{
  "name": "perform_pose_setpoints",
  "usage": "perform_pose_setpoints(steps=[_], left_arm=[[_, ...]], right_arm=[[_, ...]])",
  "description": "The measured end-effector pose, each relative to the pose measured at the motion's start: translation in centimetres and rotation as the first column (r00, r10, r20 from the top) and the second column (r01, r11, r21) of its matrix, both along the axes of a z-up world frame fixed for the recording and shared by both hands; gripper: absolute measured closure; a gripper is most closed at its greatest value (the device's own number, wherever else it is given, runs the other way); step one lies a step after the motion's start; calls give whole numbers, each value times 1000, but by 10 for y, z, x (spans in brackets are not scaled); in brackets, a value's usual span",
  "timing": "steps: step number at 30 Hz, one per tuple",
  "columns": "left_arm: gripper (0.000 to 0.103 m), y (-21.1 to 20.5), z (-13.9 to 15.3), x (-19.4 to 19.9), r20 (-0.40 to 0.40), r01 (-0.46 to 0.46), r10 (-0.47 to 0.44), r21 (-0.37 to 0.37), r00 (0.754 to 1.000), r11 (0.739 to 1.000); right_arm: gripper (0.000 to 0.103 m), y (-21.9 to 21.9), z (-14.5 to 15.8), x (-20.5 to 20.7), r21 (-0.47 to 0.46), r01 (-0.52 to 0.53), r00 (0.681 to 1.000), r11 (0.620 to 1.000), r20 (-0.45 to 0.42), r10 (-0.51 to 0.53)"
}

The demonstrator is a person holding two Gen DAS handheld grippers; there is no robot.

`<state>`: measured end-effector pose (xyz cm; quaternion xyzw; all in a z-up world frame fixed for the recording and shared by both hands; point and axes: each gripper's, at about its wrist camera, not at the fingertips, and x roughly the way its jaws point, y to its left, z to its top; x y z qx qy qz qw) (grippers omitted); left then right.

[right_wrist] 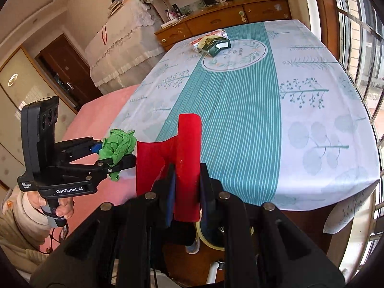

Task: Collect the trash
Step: 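Carry the green paper and red cloth down over the blue bin with both tools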

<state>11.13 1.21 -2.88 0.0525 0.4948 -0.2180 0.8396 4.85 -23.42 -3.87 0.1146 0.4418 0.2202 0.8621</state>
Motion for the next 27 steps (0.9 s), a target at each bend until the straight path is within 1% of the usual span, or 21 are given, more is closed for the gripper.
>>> perform_pose_setpoints(steps=[2,4,6,10,14,17,21,23,27], left_arm=[[55,2,-20,-11,-18,7,-7,15,1000,1000],[55,3,-36,-26,-25,25,-25,17,999,1000],[55,2,-52,-35,-24,49,-49,20,999,999],[55,-2,-88,-47,-16,85,-84,11,996,996],[55,-2,-135,-50,-41,95,-96,-18,995,995],[55,-2,-172,-44,-62,102,-103,-22,993,995],[55,-5,-220,-36,-111,113,-114,-16,987,993],[55,-6,-242,-34,-135,109,-110,-11,985,994],[55,-7,-279,-32,-179,94,-95,-10,979,995]], right_arm=[[88,5,-13,-12,-29,-10,1000,1000,-3,10],[88,12,-25,-23,-78,-25,1000,997,11,25],[88,19,-41,-33,-107,-40,999,994,6,41],[88,26,-83,-41,-161,-41,999,986,-22,38],[88,23,-133,-35,-186,-14,996,983,-84,-2],[88,18,-170,-29,-197,-9,989,980,-146,-20],[88,20,-213,-22,-251,-35,980,967,-199,-16],[88,22,-232,-20,-263,-50,975,964,-221,-9],[88,33,-269,-14,-287,-96,967,953,-252,21]])
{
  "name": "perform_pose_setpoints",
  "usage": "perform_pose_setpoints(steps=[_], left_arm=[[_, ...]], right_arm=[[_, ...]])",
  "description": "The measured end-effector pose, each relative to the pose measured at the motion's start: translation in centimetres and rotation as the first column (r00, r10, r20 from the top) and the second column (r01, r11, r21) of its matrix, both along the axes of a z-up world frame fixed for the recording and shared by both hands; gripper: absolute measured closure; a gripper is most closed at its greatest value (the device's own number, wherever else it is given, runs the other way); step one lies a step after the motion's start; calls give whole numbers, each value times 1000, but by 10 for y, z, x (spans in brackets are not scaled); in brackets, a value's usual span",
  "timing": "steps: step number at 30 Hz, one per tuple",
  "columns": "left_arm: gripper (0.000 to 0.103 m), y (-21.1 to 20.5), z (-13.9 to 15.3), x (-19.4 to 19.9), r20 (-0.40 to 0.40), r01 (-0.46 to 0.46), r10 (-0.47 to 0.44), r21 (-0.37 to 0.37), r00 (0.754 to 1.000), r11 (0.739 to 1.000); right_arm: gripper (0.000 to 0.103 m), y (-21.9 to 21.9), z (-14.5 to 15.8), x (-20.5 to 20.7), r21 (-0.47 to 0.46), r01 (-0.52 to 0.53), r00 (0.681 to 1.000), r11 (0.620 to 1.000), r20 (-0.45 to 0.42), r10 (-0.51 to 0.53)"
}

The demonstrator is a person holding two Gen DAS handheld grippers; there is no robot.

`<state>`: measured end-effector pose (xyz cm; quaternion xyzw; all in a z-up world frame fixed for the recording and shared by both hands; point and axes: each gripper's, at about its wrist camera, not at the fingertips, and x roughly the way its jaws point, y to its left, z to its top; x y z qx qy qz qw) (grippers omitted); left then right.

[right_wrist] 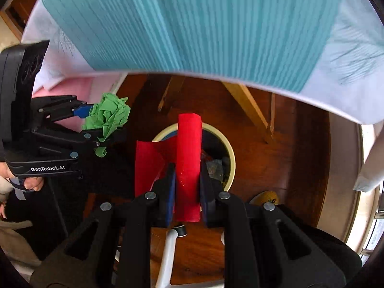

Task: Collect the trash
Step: 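Carry the green paper and red cloth down over the blue bin with both tools, then open the right tool to drop the red cloth into the bin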

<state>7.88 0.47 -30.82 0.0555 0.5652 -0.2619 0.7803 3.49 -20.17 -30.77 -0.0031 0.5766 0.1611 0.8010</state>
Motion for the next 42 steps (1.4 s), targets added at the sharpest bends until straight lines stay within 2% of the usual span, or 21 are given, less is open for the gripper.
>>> perform_pose_setpoints(steps=[4,11,20,25,27,29,30,38,42], left_arm=[[55,-5,-22,1,-11,11,-10,4,1000,1000],[54,-14,-51,1,-32,16,-16,10,999,1000],[52,-21,-76,18,-73,3,1,62,997,998],[41,-27,-85,20,-88,7,2,95,996,995],[29,-26,-88,21,-94,2,8,106,996,994],[21,-24,-89,24,-102,-4,15,110,995,994],[20,-23,-90,24,-104,-7,19,111,994,994],[20,-18,-87,23,-129,-20,35,116,991,993],[16,-19,-90,24,-141,-16,32,113,990,994]], right_arm=[[88,5,-30,13,-2,3,1000,1000,-29,-3],[88,11,-65,23,14,28,998,1000,-63,-27],[87,0,-81,32,58,82,992,995,-105,-76],[84,6,-86,35,49,65,993,997,-103,-60],[81,7,-88,35,49,64,992,997,-110,-58],[73,8,-89,34,48,63,992,997,-115,-57],[68,9,-90,35,46,62,992,997,-115,-57],[67,8,-92,36,39,70,991,997,-120,-65],[67,8,-91,36,37,68,991,997,-115,-64]])
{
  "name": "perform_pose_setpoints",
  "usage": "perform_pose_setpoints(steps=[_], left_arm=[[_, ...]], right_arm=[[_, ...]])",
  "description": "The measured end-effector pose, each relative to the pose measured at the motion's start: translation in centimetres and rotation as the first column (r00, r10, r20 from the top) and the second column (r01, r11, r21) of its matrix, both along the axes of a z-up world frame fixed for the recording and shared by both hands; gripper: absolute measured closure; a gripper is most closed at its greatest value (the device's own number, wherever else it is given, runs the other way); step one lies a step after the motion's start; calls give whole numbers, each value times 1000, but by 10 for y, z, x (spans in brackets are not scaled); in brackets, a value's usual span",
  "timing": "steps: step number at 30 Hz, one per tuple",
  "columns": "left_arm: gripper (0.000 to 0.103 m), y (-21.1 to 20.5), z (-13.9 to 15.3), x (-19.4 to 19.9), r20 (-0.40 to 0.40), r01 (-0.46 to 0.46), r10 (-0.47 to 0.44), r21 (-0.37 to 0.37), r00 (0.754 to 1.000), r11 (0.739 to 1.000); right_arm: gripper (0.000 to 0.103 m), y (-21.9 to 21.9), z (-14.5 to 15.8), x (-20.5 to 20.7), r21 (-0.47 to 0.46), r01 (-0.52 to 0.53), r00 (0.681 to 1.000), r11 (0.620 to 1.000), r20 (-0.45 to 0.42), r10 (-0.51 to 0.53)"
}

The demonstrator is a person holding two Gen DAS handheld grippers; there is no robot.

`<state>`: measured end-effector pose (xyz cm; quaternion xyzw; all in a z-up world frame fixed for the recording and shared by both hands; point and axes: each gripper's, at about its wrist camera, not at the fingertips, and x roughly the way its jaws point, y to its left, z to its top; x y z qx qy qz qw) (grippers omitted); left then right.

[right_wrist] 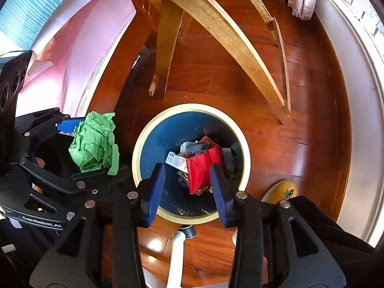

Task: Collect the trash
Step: 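Open the right tool to drop the red cloth into the bin, then move the left tool with the green paper over the bin and open it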

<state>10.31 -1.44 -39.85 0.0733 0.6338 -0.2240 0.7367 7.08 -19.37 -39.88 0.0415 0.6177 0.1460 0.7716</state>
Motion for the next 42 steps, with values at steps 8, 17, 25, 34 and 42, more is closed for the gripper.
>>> perform_pose_setpoints(steps=[8,17,25,34,42], left_arm=[[14,-1,-2,0,-9,2,-2,-3,1000,1000],[7,-7,-3,-5,-32,42,-43,-18,999,999],[5,-8,1,-7,-30,46,-47,-38,998,998],[5,-3,11,-11,-15,68,-70,-102,997,992],[5,-6,19,-11,-3,89,-91,-157,996,984]], right_arm=[[67,-1,1,-1,-4,7,1000,1000,2,-7],[67,-1,2,-1,-4,7,1000,1000,6,-7],[67,-1,7,0,12,9,1000,1000,18,-9],[67,-6,23,1,100,13,999,995,49,-18],[67,4,35,6,159,-32,997,987,78,20]])
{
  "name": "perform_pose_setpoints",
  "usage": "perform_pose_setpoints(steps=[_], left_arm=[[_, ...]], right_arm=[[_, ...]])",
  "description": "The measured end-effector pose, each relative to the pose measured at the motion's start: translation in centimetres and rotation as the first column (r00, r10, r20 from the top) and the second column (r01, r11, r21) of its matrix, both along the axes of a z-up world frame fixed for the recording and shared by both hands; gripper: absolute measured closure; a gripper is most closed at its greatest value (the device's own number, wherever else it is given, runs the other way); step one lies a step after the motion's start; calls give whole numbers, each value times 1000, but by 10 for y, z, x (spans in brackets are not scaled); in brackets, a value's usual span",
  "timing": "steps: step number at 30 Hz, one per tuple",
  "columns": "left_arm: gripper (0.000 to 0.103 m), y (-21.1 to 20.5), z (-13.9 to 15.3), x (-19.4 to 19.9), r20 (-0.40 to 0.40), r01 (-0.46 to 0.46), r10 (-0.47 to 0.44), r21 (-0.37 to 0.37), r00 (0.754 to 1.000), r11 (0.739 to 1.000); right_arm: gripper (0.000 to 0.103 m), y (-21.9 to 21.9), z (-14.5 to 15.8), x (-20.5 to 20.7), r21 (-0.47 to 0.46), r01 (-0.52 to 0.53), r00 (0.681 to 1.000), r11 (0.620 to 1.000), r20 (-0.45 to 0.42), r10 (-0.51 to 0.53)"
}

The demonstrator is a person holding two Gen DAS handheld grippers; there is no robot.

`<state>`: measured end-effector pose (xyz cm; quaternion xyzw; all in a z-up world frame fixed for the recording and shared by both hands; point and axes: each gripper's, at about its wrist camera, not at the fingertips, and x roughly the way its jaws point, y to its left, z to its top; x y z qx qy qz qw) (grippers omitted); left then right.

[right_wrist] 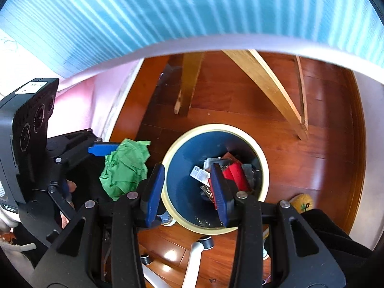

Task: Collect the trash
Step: 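Move the left tool with the green paper over the bin and open it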

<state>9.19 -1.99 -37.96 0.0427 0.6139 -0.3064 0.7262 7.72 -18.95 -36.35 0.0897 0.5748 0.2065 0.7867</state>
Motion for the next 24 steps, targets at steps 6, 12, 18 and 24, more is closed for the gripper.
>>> perform_pose_setpoints(steps=[6,12,18,24], left_arm=[[5,-2,6,-1,-7,11,-11,-41,1000,999],[4,-7,11,-2,11,20,-19,-30,1000,999],[4,-16,12,-6,28,44,-44,5,999,999],[4,-25,16,-11,48,82,-82,14,995,997]], right_arm=[[67,-2,10,5,58,6,1000,998,12,-6],[67,-6,22,8,109,7,1000,994,30,-10],[67,1,27,8,121,-28,998,992,50,22],[67,14,28,8,122,-81,996,989,55,75]])
